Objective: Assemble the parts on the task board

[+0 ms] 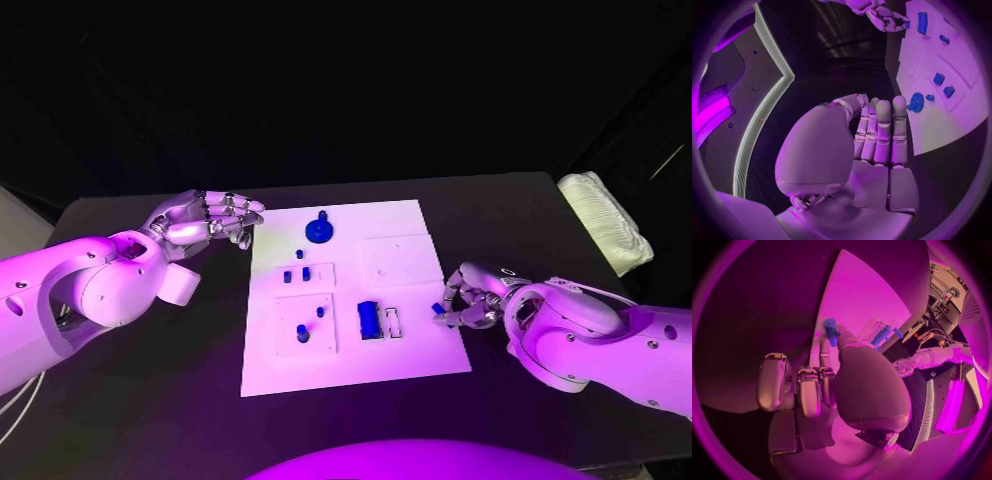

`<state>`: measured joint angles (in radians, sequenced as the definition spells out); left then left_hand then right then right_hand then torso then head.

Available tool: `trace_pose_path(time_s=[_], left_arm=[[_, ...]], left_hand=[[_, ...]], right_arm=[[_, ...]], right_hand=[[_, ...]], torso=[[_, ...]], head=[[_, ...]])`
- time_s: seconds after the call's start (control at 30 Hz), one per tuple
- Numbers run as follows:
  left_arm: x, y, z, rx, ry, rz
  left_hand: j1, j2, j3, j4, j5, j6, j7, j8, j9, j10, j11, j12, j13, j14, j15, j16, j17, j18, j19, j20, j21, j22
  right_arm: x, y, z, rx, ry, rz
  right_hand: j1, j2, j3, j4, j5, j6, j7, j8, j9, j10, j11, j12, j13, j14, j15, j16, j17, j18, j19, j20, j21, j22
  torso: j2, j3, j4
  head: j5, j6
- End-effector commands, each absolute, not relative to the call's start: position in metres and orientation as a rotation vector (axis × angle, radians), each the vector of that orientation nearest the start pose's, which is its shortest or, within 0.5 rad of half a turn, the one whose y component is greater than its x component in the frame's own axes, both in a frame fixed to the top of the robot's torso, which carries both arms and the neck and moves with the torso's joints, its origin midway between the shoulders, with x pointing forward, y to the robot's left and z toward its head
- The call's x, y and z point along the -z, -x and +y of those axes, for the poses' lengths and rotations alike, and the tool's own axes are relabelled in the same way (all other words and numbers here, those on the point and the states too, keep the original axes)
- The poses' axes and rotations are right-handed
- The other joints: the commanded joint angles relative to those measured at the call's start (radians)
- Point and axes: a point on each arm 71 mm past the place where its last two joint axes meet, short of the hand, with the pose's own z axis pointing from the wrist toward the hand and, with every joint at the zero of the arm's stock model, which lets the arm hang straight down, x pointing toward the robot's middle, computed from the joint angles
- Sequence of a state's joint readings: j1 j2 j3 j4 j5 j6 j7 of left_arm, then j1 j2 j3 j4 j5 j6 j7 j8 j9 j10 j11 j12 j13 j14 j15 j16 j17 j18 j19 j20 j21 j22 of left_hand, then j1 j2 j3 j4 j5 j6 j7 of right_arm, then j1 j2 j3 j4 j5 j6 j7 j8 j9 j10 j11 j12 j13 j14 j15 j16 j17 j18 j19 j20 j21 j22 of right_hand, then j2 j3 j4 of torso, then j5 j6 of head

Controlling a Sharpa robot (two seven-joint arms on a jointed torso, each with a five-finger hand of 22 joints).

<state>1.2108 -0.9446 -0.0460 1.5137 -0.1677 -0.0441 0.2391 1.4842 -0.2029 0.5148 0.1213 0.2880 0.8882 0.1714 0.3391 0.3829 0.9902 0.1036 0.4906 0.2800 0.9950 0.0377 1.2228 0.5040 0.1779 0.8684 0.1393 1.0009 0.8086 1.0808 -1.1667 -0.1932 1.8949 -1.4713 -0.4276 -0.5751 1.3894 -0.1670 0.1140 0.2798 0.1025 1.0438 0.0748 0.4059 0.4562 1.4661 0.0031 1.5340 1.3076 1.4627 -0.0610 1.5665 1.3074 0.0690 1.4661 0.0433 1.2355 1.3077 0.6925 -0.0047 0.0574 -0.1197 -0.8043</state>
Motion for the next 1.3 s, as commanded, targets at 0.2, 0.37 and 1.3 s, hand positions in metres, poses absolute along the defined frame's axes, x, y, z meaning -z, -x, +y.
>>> trace_pose_path(time_s=[0.2,0.37,1.3], left_arm=[[0.182,-0.481,0.243,1.568,0.951,1.711],[0.182,-0.481,0.243,1.568,0.95,1.712],[0.182,-0.48,0.242,1.569,0.946,1.719]], left_hand=[[-0.001,0.011,0.006,-0.002,0.006,-0.008,0.002,-0.002,0.001,-0.005,0.001,0.006,-0.001,0.001,0.002,-0.006,0.001,0.006,0.001,-0.001,0.005,0.001],[-0.002,0.012,0.008,-0.004,0.006,-0.007,0.002,-0.001,0.002,-0.006,0.001,0.007,-0.001,0.001,0.002,-0.006,0.002,0.006,0.001,0.0,0.005,0.002],[-0.002,0.012,0.008,-0.004,0.006,-0.007,0.002,-0.001,0.002,-0.006,0.001,0.007,-0.001,0.001,0.002,-0.006,0.002,0.006,0.001,0.0,0.005,0.002]], right_arm=[[0.268,-0.358,-0.267,-0.201,-0.097,2.022],[0.268,-0.358,-0.262,-0.196,-0.072,2.013],[0.243,-0.357,-0.229,-0.47,-0.559,1.989]], right_hand=[[0.066,-0.014,0.069,-0.026,-0.002,0.006,-0.004,-0.033,-0.062,0.085,-0.007,-0.002,0.24,0.108,-0.007,0.004,0.263,-0.007,0.02,-0.005,-0.003,0.101],[0.07,-0.019,0.09,-0.028,-0.002,0.009,-0.002,-0.038,-0.066,0.084,-0.006,-0.003,0.24,0.108,-0.006,0.004,0.263,-0.008,0.02,-0.005,-0.002,0.102],[0.0,-0.026,0.155,0.003,-0.003,0.025,-0.006,-0.045,-0.071,0.093,-0.009,0.014,0.25,0.108,-0.007,0.004,0.263,-0.01,0.026,-0.006,0.008,0.111]], torso=[[-0.001,-0.0013,0.0002],[-0.001,-0.0018,0.0003],[0.0,-0.0015,0.0013]], head=[[-0.001,-0.003],[-0.002,-0.003],[-0.001,0.001]])
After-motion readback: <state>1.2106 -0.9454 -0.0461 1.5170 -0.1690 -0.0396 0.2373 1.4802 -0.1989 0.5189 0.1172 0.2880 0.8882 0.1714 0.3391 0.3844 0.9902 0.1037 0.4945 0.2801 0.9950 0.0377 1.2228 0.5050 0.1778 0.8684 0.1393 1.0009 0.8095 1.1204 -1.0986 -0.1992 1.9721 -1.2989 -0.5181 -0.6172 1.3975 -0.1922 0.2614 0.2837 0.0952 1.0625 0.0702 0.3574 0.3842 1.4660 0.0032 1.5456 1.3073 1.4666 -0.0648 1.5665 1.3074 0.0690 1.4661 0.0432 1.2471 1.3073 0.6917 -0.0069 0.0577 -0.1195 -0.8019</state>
